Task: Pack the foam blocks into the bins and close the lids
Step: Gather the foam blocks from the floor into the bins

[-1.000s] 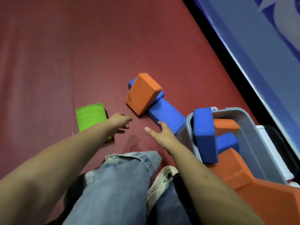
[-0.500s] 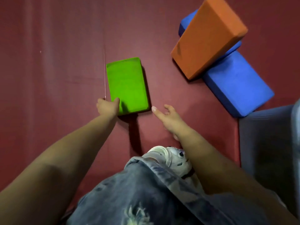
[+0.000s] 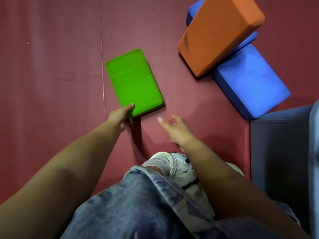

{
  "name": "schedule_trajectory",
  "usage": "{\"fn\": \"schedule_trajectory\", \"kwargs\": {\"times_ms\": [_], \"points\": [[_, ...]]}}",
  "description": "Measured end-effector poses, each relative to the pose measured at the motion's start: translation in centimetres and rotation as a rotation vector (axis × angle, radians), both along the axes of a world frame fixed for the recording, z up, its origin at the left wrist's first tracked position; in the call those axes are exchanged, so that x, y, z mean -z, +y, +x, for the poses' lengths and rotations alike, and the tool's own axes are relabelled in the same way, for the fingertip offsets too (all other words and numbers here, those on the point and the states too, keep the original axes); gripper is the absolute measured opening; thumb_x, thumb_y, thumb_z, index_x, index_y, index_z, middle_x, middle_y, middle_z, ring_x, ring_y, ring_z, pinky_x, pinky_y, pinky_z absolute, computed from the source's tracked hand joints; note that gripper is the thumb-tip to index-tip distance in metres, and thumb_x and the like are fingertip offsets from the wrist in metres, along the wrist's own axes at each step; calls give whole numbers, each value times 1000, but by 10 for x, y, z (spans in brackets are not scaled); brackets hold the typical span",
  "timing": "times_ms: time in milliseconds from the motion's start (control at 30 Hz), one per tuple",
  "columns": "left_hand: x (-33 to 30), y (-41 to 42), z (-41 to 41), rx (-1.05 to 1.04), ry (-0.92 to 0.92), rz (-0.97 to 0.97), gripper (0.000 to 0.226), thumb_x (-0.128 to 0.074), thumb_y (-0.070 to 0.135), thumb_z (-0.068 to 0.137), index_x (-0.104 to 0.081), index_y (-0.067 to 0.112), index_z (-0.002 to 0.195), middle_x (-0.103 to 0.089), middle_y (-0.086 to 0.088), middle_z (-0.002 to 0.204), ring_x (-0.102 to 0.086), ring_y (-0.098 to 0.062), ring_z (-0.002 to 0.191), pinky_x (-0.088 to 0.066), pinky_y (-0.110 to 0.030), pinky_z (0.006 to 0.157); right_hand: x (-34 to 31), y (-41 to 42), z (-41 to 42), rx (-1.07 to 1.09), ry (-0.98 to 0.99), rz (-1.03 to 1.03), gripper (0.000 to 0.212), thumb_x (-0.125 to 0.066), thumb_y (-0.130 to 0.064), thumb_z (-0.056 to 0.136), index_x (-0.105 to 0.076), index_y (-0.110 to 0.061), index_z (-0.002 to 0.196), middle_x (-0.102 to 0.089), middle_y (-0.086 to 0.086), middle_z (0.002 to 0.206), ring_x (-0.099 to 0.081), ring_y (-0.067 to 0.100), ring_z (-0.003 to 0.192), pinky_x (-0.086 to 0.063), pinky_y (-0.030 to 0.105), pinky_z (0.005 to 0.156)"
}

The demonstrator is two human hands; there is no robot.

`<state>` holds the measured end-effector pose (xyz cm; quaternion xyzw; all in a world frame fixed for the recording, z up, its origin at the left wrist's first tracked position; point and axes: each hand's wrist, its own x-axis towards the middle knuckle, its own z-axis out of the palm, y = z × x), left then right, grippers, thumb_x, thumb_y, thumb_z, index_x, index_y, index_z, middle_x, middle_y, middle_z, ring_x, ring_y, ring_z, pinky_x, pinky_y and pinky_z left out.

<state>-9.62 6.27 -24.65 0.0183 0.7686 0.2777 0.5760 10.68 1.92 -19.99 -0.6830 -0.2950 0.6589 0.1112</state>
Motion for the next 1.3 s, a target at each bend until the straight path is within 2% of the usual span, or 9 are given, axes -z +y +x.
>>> {"fn": "schedule_trajectory", "kwargs": {"times_ms": [67, 200, 300, 433, 533, 733, 900, 1100, 1300], "points": [[-1, 2, 14, -20, -55, 17, 13, -68, 20, 86, -57, 16, 85, -63, 1, 66, -55, -10, 48, -43, -23, 55, 1, -2, 0, 9, 3, 3, 84, -64, -59, 77, -31, -21, 144, -38, 5, 147, -40, 19, 132, -40, 46, 106], [-3, 9, 37, -96, -102, 89, 27, -77, 31, 77, -56, 17, 85, -50, -2, 65, -43, -9, 48, -37, -18, 45, 2, 0, 4, 19, -18, 6, 105, -58, -75, 56, -33, -24, 143, -39, 4, 146, -42, 20, 130, -41, 47, 105], [-19, 17, 53, -88, -9, 171, 72, -83, 45, 58, -49, 9, 110, -59, -12, 94, -55, -21, 67, -42, -25, 50, 3, 7, 15, 38, -32, 4, 106, -60, -76, 55, -31, -24, 144, -40, 2, 146, -45, 20, 129, -41, 46, 105], [-43, 33, 57, -53, 274, 191, 50, -73, 38, 79, -35, 14, 99, -46, -1, 86, -42, -10, 62, -40, -20, 44, -2, 47, 49, 71, -213, 148, 94, -68, -59, 73, -25, -19, 147, -35, 12, 148, -38, 25, 134, -32, 40, 112], [-65, 52, 58, -84, 305, 295, 45, -71, 30, 81, -32, 16, 99, -42, 3, 79, -42, -9, 62, -36, -12, 35, -26, 98, 81, 175, -405, 309, 101, -71, -52, 74, -15, -14, 150, -24, 19, 151, -29, 29, 139, -26, 35, 112], [-95, 85, 82, 105, 444, 439, 57, -67, 49, 56, -33, 19, 92, -46, -3, 96, -50, -21, 89, -46, -41, 82, -83, 192, 119, 222, -645, 572, 122, -81, -52, 61, -6, -18, 150, -9, 20, 153, -24, 29, 141, -23, 40, 115], [-102, 98, 98, 118, 518, 511, 55, -75, 42, 67, -34, 18, 95, -44, -5, 105, -50, -31, 109, -43, -41, 91, -86, 229, 142, -22, -659, 449, 116, -79, -62, 54, -21, -20, 146, -26, 9, 150, -31, 32, 137, -29, 45, 112], [-105, 95, 103, 214, 594, 527, 52, -77, 36, 73, -34, 16, 96, -41, -4, 104, -46, -28, 109, -38, -33, 88, -80, 208, 125, -249, -765, 552, 72, -81, -38, 68, -40, -12, 121, -38, 15, 132, -41, 32, 123, -37, 38, 104], [-142, 82, 102, 334, 637, 544, 51, -76, 33, 74, -35, 17, 99, -38, -2, 105, -40, -19, 103, -34, -25, 83, -99, 155, 87, -145, -793, 677, 60, -77, -24, 70, -43, -5, 115, -45, 18, 123, -46, 36, 114, -36, 39, 101]]}}
